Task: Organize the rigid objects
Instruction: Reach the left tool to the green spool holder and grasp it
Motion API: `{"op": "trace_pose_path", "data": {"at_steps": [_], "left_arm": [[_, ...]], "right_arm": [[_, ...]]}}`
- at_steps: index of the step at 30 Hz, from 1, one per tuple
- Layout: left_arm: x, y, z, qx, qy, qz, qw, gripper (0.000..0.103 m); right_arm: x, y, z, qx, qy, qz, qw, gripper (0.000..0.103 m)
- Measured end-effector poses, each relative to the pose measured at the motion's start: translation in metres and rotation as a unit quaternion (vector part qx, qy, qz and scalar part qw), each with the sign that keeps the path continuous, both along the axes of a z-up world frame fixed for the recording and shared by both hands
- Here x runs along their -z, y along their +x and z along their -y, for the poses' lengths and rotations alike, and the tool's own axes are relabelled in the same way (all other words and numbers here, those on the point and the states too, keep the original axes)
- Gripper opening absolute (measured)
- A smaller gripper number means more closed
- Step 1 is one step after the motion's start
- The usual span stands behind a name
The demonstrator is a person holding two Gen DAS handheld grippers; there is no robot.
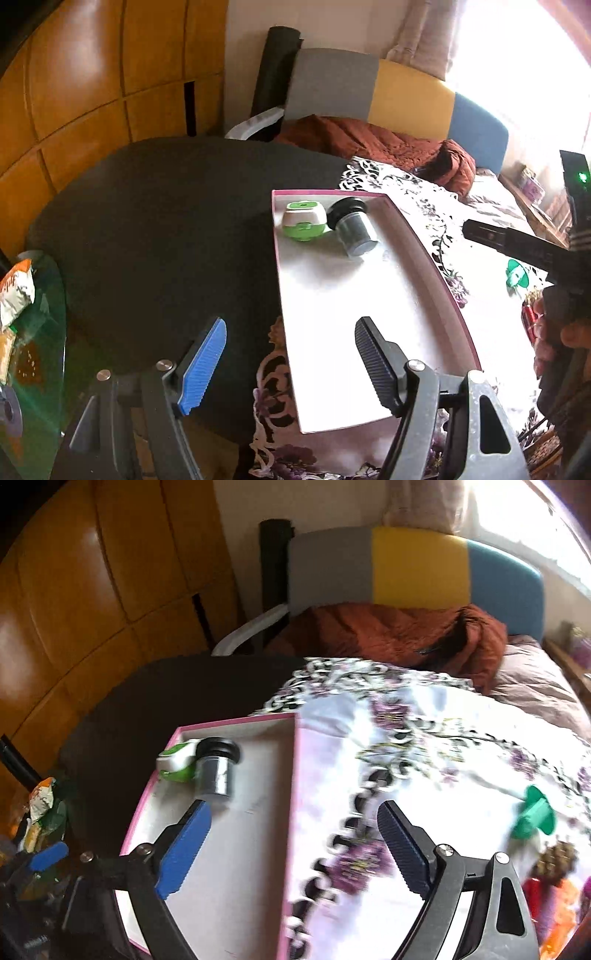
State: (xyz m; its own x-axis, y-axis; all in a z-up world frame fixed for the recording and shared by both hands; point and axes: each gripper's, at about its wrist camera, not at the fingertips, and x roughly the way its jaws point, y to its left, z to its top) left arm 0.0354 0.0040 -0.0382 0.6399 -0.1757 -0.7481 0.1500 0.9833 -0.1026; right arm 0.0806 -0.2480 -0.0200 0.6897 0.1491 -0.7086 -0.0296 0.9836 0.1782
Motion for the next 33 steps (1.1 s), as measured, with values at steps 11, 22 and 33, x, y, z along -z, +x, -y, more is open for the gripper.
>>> {"op": "trace_pose_path", "data": {"at_steps": [11,22,33], "left_arm": [[-0.005,-0.004,0.034,0.051,0.013,0.003,0.9986,0.073],[-0.013,-0.004,0.077,0.117,0.000,-0.005,0.9931,0.072],[-0.007,0.002,0.182,0.228,0.001,-0.032,0.9731,0.065]], "right_arm": [[-0.009,-0.045,0.115,0.113,-0.015,0.012,0.993,0.097],[-0.007,-0.104,0.273,0.346,-0.025,0.038,0.937,0.103],[0.015,-0.136,0.329,0.450,0.121,0.015,0.885,0.103]]}}
